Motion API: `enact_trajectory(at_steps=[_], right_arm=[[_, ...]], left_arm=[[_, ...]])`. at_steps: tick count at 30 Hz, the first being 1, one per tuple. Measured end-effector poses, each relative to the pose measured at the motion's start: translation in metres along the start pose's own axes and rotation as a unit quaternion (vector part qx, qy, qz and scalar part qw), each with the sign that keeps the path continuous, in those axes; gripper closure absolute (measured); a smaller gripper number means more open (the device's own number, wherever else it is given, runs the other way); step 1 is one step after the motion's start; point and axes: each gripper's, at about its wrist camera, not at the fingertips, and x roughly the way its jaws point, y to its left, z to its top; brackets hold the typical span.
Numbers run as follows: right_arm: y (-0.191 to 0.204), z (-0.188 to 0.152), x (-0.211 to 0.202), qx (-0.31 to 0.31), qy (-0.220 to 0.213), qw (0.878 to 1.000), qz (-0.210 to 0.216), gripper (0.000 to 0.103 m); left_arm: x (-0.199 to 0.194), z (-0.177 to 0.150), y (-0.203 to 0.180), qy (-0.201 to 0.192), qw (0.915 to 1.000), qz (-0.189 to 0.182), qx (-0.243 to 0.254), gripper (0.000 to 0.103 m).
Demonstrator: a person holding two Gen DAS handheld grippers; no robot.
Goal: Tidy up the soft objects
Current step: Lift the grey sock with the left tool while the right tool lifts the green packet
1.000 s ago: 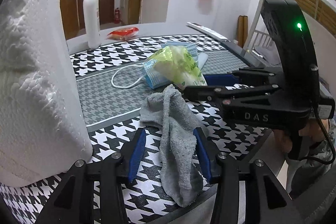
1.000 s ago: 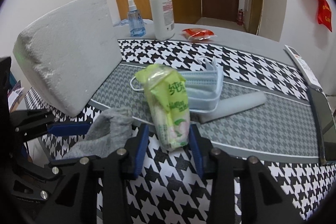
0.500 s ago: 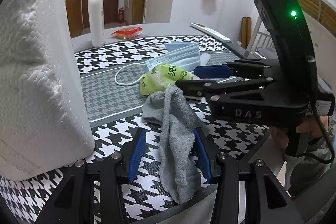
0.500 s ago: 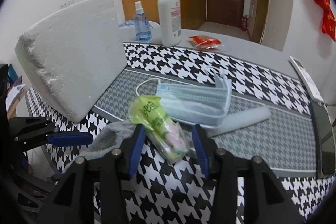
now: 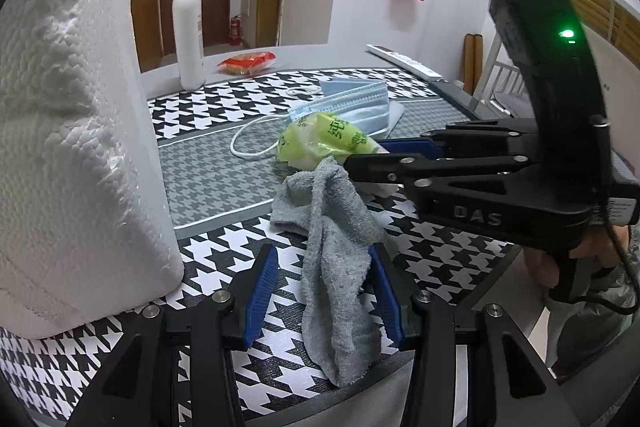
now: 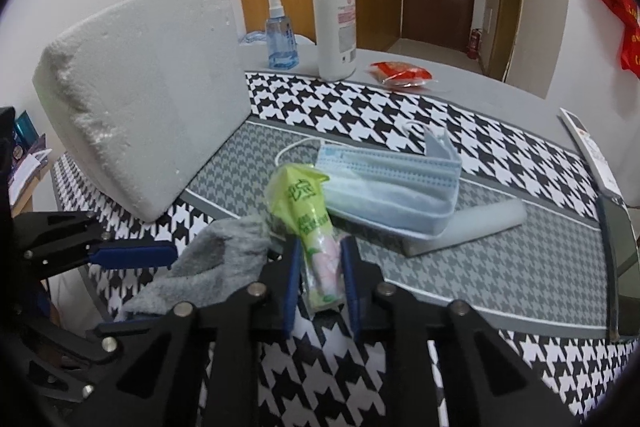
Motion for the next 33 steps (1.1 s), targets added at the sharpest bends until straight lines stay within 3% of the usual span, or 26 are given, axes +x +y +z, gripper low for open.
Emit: enact_trajectory(at_steps=[3,4,15,23,33], right_arm=[[0.000,-0.003,-0.016,0.009,-0.014,1.000,0.008,0.079],[0.000,-0.004,-0.021,0.011,-0.018,1.000,0.007,0.079],[-0.017,-0.019,-0.060,0.060,-0.048,0.997,-0.013,0.079],[-0.029,-0.033,-0.069,0.091,-0.046,0.994,-0.031,0.079],[-0.034,-0.044,-0.077,0.118,-0.050,0.991,-0.042,0.079]], left_arm=[[-0.005,0.000,-0.004,-0.010,0.9999,-0.003,0.005,0.038],[-0.006,0.001,-0.005,-0.013,0.9999,-0.003,0.005,0.037],[0.006,0.015,-0.012,-0.022,0.9997,0.002,0.007,0.037],[0.021,0.019,-0.010,0.000,0.9999,0.016,-0.006,0.037],[0.028,0.016,-0.013,0.016,0.9998,0.015,0.001,0.058]])
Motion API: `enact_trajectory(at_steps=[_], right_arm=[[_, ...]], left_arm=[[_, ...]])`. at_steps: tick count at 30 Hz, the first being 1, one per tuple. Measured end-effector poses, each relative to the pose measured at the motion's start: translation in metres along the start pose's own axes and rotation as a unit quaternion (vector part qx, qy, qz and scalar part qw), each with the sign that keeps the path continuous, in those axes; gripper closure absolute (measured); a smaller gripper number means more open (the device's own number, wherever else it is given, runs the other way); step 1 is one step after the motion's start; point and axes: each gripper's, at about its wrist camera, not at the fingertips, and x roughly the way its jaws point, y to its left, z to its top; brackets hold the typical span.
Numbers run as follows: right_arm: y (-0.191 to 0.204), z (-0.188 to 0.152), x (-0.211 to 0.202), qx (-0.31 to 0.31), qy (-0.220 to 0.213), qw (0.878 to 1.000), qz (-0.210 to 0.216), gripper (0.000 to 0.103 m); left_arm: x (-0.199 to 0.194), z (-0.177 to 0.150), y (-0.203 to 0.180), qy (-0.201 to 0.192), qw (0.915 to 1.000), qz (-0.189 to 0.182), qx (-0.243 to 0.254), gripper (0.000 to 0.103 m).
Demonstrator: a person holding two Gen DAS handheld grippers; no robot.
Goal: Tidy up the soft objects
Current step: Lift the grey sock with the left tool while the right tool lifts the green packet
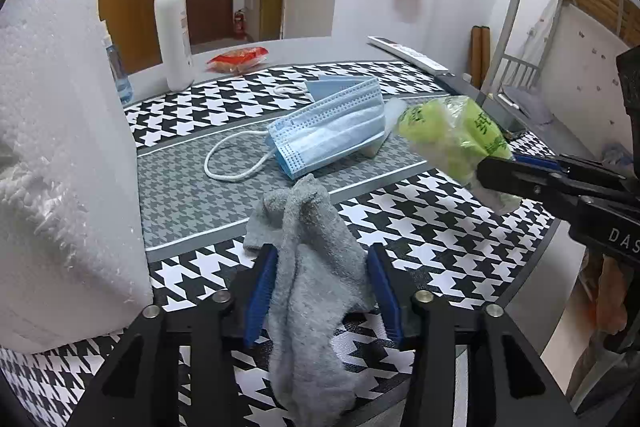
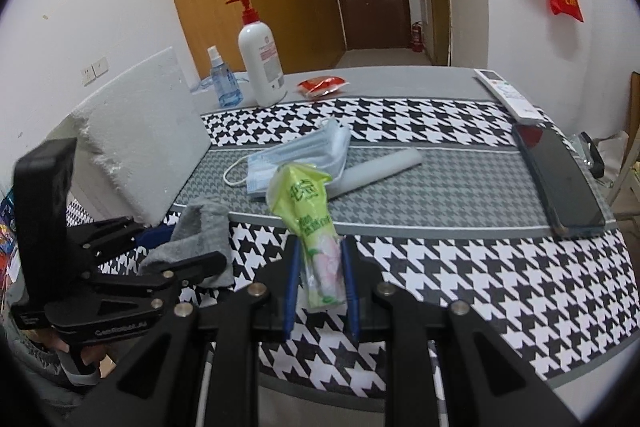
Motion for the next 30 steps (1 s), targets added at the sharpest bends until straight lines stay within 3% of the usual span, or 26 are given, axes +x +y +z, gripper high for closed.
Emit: enact_trajectory(at_steps=[13,30], right_arm=[[-0.006,-0.008,-0.020,0.030,-0.018,0.999,-0.017,0.079],[0.003,-0.010,-0.037,0.046,-0.050,0.997,-0.020,0.079]], left_arm=[[-0.001,-0.004,-0.005,0.001,0.9997,0.004,0.026,0.084],[-0.035,0.005,-0.013,-0.045,0.9973,-0.009,0.058,0.086]])
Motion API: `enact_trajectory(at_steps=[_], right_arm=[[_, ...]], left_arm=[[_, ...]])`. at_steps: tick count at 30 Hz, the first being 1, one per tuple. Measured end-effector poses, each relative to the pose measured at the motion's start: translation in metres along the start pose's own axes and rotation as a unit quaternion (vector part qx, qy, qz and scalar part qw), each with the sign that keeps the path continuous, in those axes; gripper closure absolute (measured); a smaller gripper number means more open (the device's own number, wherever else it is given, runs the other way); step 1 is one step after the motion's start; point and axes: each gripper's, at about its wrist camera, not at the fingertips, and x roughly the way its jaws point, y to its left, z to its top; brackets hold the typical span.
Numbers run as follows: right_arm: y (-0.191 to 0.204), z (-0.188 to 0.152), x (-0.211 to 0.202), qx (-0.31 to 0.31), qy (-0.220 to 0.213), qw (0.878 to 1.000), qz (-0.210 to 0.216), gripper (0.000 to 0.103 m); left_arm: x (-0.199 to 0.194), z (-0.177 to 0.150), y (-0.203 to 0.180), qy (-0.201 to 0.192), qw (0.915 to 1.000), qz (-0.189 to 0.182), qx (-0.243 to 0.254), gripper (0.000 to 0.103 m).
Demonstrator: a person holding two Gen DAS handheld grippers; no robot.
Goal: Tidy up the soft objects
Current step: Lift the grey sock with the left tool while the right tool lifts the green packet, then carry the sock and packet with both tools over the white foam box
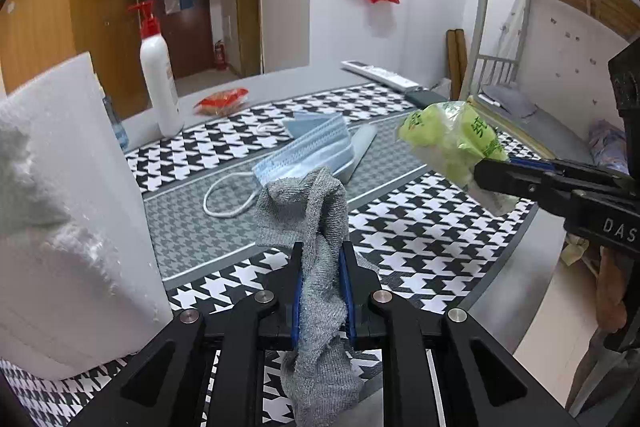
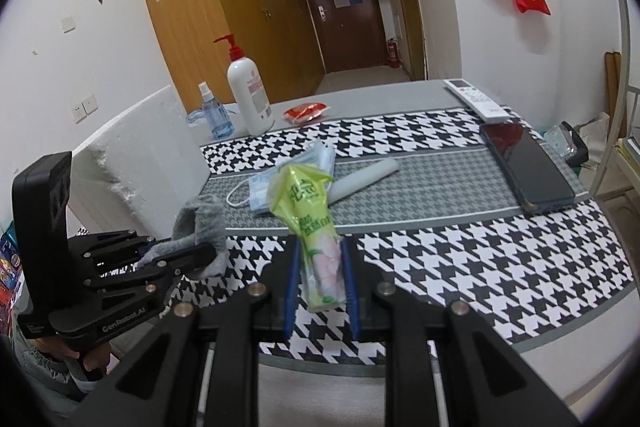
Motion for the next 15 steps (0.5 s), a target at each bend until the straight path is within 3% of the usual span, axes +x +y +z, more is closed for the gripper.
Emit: enact_trajectory(at_steps=[15], right_arm=[[0.016,0.007,-0.016,-0.020,-0.022,1.000,-0.004,0.079]], left_arm=[[-0.036,0.014,-0.003,-0.048,0.9987,-0.001,0.018,0.086]])
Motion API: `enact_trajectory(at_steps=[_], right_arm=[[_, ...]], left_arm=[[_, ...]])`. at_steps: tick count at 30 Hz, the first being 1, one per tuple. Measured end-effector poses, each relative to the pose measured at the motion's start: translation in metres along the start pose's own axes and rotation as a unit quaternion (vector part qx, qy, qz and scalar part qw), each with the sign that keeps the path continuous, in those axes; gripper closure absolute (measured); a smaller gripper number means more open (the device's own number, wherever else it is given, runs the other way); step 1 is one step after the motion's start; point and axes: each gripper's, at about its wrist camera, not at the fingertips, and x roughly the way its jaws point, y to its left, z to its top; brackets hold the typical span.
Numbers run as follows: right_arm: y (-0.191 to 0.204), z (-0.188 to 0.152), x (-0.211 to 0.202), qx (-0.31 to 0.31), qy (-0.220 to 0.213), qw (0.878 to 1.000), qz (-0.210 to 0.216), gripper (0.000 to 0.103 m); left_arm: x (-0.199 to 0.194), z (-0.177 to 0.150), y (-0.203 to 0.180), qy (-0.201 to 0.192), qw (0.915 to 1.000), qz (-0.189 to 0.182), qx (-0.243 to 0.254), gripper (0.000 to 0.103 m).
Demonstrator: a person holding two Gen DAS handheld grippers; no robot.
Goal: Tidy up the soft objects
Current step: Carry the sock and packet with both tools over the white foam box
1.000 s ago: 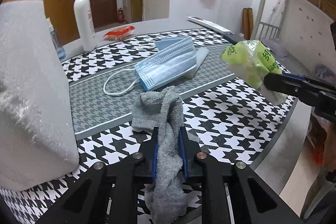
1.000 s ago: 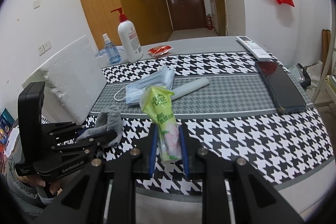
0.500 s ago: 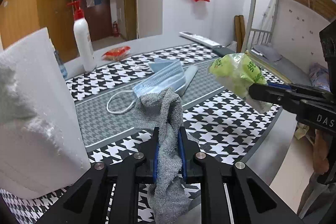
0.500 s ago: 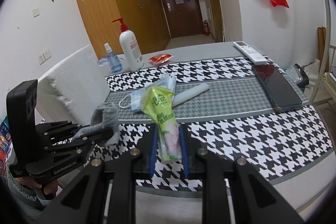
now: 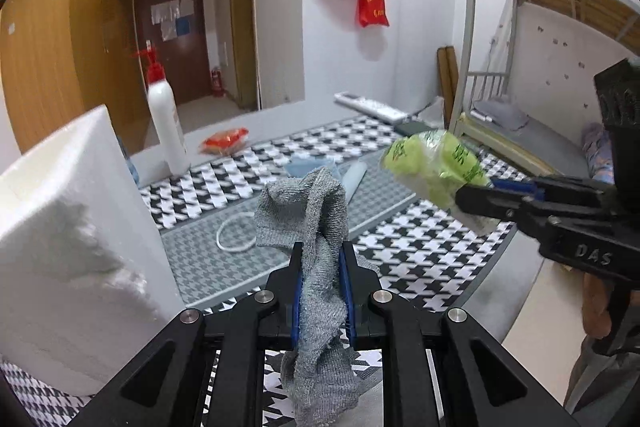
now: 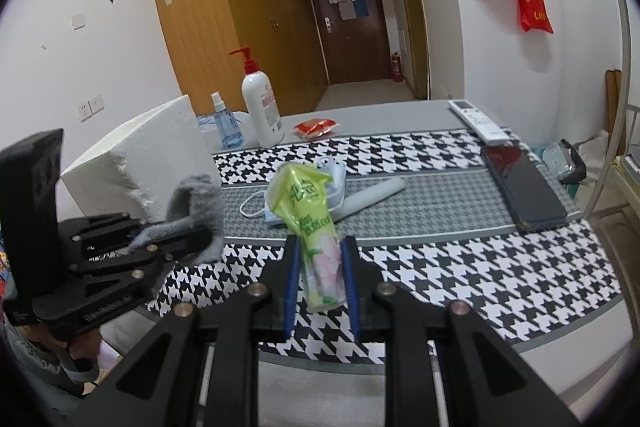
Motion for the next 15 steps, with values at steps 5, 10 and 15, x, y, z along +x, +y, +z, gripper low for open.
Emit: enact_trajectory(at_steps=[5,10,15], right_arm=[[0.007,0.004,-0.006,-0.008,-0.012,1.000,0.002,0.079],[0.013,0.009,-0.014,-0.009,-0.035,0.999,0.010,0.079],[0.021,0.016,-0.015,-0.023,-0.039,0.999,0.007,0.079]], left_arm=[[-0.014,0.004,0.002,-0.024,0.9997,0.003,-0.002,0.086],[-0.024,0.009,0.007,-0.045,0.9990,0.004,-0.005,0.086],[-0.034,0.010,0.015,-0.056,0.9983,0.007,-0.014,0.086]])
